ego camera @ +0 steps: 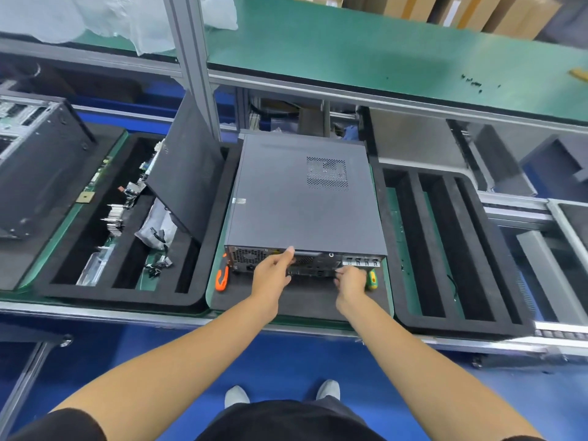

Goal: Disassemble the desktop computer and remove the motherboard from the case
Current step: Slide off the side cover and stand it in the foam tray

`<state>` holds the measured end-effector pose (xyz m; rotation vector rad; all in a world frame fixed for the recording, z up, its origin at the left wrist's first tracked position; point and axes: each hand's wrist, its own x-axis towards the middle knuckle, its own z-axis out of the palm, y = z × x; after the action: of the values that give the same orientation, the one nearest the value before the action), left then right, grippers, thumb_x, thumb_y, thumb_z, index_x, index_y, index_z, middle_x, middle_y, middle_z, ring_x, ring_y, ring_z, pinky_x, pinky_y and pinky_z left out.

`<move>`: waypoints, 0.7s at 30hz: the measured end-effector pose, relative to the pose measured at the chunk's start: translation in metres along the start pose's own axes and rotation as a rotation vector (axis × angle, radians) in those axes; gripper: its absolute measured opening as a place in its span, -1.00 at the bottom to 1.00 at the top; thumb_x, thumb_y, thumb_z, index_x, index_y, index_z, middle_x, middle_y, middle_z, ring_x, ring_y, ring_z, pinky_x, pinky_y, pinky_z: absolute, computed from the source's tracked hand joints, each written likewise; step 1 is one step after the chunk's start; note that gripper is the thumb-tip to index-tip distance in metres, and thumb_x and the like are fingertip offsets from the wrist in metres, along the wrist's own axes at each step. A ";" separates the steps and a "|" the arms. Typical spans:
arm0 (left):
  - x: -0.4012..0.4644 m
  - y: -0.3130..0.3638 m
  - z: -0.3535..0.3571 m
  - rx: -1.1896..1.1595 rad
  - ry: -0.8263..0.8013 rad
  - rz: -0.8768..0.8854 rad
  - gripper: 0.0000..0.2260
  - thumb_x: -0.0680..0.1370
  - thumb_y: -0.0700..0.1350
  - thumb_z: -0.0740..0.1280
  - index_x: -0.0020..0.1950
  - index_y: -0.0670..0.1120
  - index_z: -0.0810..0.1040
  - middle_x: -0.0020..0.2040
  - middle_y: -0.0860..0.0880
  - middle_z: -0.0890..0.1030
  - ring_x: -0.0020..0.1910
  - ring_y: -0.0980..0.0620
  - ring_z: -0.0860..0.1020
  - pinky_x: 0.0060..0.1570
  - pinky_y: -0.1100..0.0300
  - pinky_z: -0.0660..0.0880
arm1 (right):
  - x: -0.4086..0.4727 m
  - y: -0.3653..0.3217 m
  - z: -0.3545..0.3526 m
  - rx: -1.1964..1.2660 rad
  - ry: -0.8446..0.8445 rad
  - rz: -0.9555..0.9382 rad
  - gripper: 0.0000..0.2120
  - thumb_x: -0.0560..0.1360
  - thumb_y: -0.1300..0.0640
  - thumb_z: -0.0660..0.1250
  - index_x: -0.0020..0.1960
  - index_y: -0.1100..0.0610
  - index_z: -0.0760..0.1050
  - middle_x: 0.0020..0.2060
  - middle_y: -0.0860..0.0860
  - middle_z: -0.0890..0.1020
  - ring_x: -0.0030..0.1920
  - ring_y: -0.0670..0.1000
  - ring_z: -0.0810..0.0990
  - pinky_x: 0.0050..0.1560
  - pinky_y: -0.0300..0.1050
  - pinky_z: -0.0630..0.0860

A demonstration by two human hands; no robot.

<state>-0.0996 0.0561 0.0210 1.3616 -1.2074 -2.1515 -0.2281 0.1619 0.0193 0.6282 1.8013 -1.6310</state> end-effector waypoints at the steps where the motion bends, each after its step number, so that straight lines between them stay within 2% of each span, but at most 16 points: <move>1: -0.001 0.001 0.001 -0.005 -0.004 -0.015 -0.70 0.49 0.19 0.48 0.01 -0.02 0.69 0.03 0.07 0.71 0.13 0.12 0.62 0.22 0.05 0.57 | -0.010 0.002 0.010 0.050 -0.062 0.015 -0.89 0.55 0.38 0.20 -0.04 0.22 0.45 -0.17 0.12 0.49 -0.21 0.02 0.49 -0.19 -0.20 0.48; 3: -0.002 0.004 0.001 -0.003 -0.014 -0.046 -0.68 0.49 0.20 0.47 0.07 -0.02 0.68 0.12 0.04 0.68 0.18 0.07 0.59 0.26 0.04 0.53 | -0.028 0.007 0.027 0.151 -0.189 0.061 -0.91 0.57 0.33 0.20 -0.06 0.19 0.44 -0.16 0.09 0.46 -0.19 0.00 0.47 -0.10 -0.18 0.51; 5: -0.003 0.008 0.003 -0.055 -0.021 -0.092 -0.67 0.51 0.14 0.47 0.11 -0.07 0.68 0.17 -0.03 0.65 0.21 0.01 0.57 0.24 0.07 0.54 | -0.041 0.009 0.039 0.195 -0.272 0.089 -0.96 0.58 0.26 0.22 -0.03 0.20 0.44 -0.05 0.12 0.49 -0.06 0.06 0.51 0.07 -0.10 0.53; 8: -0.007 0.011 0.006 -0.176 -0.004 -0.133 -0.72 0.53 0.04 0.49 0.10 -0.14 0.67 0.17 -0.11 0.66 0.19 -0.04 0.61 0.15 0.13 0.58 | -0.051 0.005 0.048 0.204 -0.261 0.067 -0.93 0.60 0.24 0.22 -0.02 0.21 0.46 0.04 0.17 0.53 0.11 0.13 0.56 0.26 -0.04 0.50; 11: -0.009 0.015 0.013 -0.224 0.040 -0.163 -0.69 0.50 0.04 0.51 0.08 -0.17 0.68 0.09 -0.13 0.69 0.10 -0.06 0.67 0.15 0.13 0.60 | -0.056 0.003 0.051 0.183 -0.216 0.043 -0.90 0.60 0.21 0.26 0.07 0.21 0.51 0.02 0.16 0.58 0.03 0.10 0.61 0.21 -0.04 0.52; 14: -0.005 0.022 0.021 -0.207 0.115 -0.211 -0.64 0.43 0.11 0.56 -0.02 -0.17 0.69 -0.08 -0.10 0.73 -0.06 -0.04 0.71 0.01 0.15 0.63 | -0.058 0.004 0.054 0.176 -0.190 0.047 -0.92 0.57 0.22 0.31 -0.06 0.20 0.56 -0.09 0.16 0.63 -0.08 0.11 0.64 0.14 -0.01 0.57; 16: -0.004 0.024 0.027 -0.204 0.161 -0.239 -0.64 0.40 0.13 0.59 -0.09 -0.16 0.69 -0.16 -0.09 0.74 -0.13 -0.03 0.72 -0.03 0.11 0.64 | -0.057 0.004 0.057 0.199 -0.162 0.047 -0.90 0.53 0.25 0.34 -0.15 0.20 0.58 -0.18 0.15 0.65 -0.17 0.12 0.64 0.01 -0.02 0.58; 18: -0.007 0.023 0.030 -0.222 0.205 -0.233 -0.65 0.38 0.13 0.60 -0.14 -0.14 0.68 -0.24 -0.06 0.73 -0.22 0.01 0.72 -0.19 0.17 0.63 | -0.055 0.004 0.059 0.185 -0.133 0.058 -0.93 0.49 0.26 0.38 -0.17 0.21 0.59 -0.24 0.15 0.65 -0.23 0.12 0.64 -0.06 0.00 0.58; 19: -0.008 0.022 0.030 -0.222 0.226 -0.216 -0.66 0.38 0.13 0.60 -0.16 -0.12 0.68 -0.27 -0.04 0.73 -0.26 0.04 0.71 -0.26 0.20 0.61 | -0.054 0.005 0.060 0.180 -0.124 0.071 -0.95 0.48 0.25 0.40 -0.16 0.22 0.59 -0.24 0.15 0.66 -0.23 0.12 0.64 -0.06 0.00 0.60; 21: -0.010 0.020 0.029 -0.196 0.237 -0.191 -0.69 0.39 0.13 0.59 -0.16 -0.10 0.69 -0.28 -0.01 0.72 -0.28 0.07 0.71 -0.28 0.22 0.60 | -0.051 0.008 0.060 0.192 -0.125 0.081 -0.97 0.46 0.26 0.43 -0.14 0.23 0.60 -0.21 0.16 0.67 -0.20 0.12 0.65 0.02 0.02 0.63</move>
<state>-0.1223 0.0645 0.0477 1.6427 -0.7855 -2.0915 -0.1793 0.1062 0.0477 0.6595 1.5241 -1.7606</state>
